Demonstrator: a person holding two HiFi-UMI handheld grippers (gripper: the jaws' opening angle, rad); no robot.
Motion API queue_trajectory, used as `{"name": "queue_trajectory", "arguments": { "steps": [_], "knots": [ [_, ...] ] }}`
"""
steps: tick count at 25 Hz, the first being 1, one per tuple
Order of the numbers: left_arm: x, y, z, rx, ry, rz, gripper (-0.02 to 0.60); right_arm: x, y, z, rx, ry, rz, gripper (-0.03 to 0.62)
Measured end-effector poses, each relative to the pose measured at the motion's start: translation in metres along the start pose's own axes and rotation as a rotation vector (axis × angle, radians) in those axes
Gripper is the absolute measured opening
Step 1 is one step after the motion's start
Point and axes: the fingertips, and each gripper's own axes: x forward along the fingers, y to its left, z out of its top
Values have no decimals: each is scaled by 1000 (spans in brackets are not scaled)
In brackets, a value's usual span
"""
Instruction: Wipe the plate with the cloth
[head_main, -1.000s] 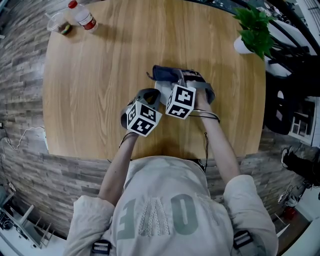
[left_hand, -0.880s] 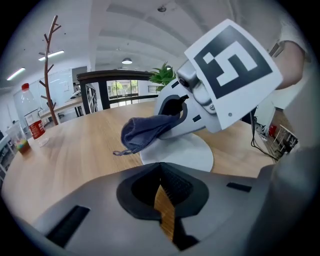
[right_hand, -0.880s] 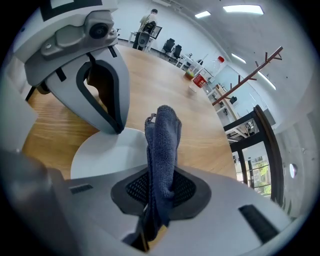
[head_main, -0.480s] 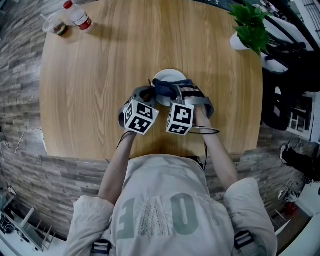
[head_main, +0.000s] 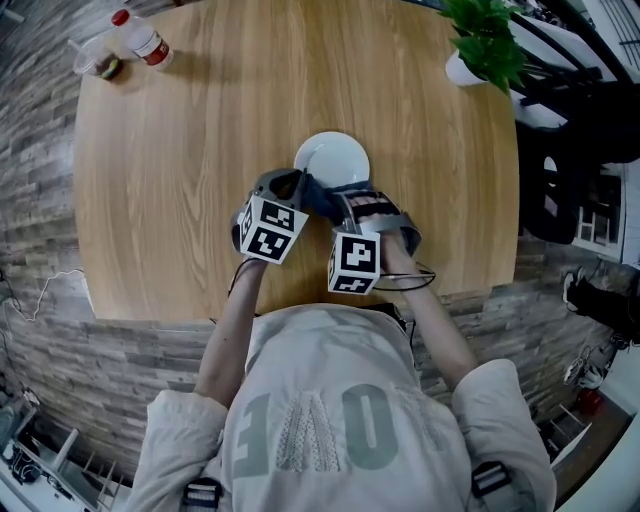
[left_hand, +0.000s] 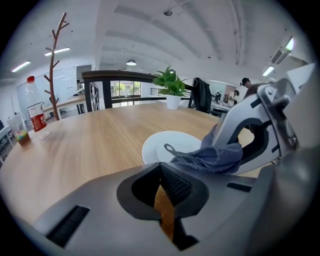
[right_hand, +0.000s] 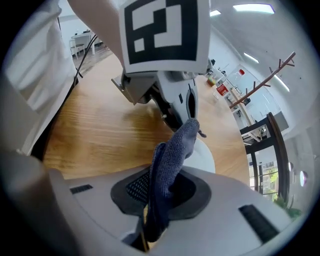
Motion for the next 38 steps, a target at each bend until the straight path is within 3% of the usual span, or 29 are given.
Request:
{"name": "queue_trajectory", "arguments": {
  "steps": [11,17,21,26,38],
  "knots": [
    [1,-6,0,10,2,-17,6,-17,27,-3,15,-26,21,61],
    [2,-8,1,10,-2,-24,6,-23,-45,-42,174,-2,-119,61],
    [2,-8,-1,5,-4,-22,6,-8,-97,-61,177,55,-202,61],
    [2,-9,0,5,-5,-19,6,16,-124,-61,159,79,-229,61],
    [2,-8,1,-6,-14,-4,6,18,-87,-63,186,71,-172,61]
  ]
}}
